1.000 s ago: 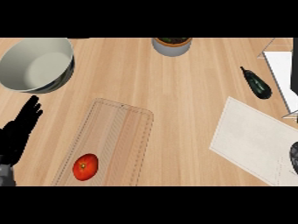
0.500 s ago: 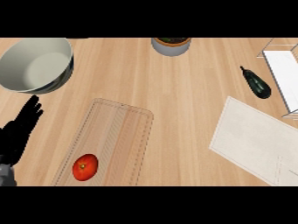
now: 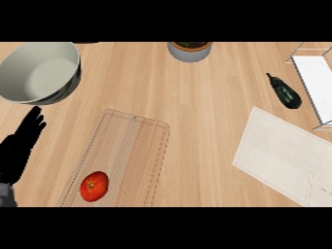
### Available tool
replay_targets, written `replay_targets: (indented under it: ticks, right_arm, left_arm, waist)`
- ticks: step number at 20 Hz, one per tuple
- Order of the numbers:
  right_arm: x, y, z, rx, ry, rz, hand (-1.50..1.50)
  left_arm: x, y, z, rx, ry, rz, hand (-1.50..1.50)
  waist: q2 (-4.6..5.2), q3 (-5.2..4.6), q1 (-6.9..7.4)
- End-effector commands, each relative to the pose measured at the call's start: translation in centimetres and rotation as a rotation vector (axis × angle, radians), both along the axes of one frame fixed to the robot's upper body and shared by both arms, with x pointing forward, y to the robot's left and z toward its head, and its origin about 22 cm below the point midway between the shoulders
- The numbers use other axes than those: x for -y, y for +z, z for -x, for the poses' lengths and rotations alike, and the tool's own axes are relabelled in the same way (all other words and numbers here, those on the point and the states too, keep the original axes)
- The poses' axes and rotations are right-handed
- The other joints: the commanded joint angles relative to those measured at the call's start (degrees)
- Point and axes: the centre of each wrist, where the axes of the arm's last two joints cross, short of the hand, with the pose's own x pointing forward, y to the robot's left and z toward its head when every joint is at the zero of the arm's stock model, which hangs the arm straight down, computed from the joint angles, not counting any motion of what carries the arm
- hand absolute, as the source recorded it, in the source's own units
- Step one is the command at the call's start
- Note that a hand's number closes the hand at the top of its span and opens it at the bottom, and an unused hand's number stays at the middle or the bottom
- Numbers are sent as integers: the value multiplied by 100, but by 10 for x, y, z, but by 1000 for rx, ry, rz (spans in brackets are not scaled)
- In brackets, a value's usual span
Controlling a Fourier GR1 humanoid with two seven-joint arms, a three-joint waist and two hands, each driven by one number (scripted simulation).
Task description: Pick the croissant from the placemat and place it in the tiered shelf
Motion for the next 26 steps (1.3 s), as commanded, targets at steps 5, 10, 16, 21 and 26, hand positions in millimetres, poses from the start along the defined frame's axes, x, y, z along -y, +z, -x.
replay_targets:
  ticks: [5,10,16,21,26]
  right_arm:
    - [41,-31,8,69,-122,-91,150]
    - [58,-49,16,158,-229,-95,-150]
    - [79,-77,17,96,-166,-96,-150]
    - [76,-70,22,227,-92,-72,-150]
    - [73,-35,27,441,-73,-131,-150]
  left_arm:
    - [-4,-8,15,-21,12,10,0]
    - [-10,-10,16,-10,11,0,0]
    - [-3,-13,5,4,1,-6,0]
    - [-8,-15,14,-23,25,17,0]
    - [-7,3,4,-17,13,-15,0]
  waist:
    - [-34,0,-48]
    - [-33,-1,-42]
    - [-13,1,-49]
    - [-57,0,-104]
    - [-41,6,-56]
